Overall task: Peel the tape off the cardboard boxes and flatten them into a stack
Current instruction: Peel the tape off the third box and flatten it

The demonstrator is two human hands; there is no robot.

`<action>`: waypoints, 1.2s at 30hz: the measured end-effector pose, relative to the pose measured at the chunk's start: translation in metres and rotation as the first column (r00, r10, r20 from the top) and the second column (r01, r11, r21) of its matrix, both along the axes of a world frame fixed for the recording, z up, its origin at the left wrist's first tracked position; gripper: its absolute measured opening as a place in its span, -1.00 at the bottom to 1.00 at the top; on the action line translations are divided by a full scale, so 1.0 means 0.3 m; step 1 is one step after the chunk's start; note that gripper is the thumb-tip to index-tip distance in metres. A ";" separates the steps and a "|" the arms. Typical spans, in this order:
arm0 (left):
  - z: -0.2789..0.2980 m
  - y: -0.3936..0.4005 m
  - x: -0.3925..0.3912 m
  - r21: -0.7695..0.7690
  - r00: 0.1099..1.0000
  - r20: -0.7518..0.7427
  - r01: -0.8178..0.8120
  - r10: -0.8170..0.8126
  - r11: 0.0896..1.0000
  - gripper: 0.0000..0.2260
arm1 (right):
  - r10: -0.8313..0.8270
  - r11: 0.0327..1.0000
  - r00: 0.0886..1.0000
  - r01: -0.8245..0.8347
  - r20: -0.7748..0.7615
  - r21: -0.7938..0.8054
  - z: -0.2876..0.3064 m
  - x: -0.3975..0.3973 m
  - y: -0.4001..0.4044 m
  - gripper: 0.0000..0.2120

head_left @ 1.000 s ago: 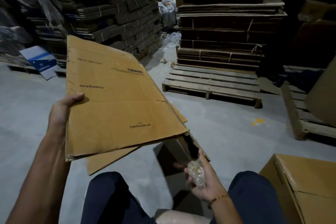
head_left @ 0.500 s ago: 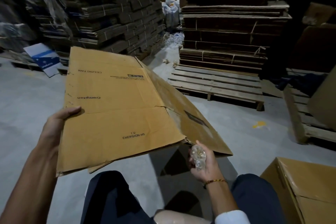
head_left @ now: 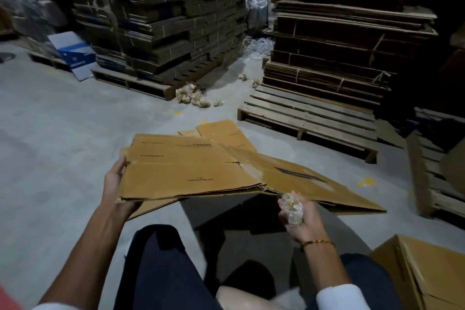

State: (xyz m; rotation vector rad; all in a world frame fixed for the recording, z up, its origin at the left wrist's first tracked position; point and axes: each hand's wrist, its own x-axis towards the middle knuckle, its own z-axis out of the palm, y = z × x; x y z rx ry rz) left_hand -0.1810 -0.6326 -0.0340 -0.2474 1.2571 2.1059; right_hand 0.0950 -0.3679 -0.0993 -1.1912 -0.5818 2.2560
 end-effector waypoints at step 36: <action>-0.920 -0.007 -1.162 -0.479 0.929 -0.196 -0.371 0.315 0.796 -0.62 | 0.352 0.908 0.930 -0.366 0.105 0.201 -0.676 -1.582 0.276 -0.86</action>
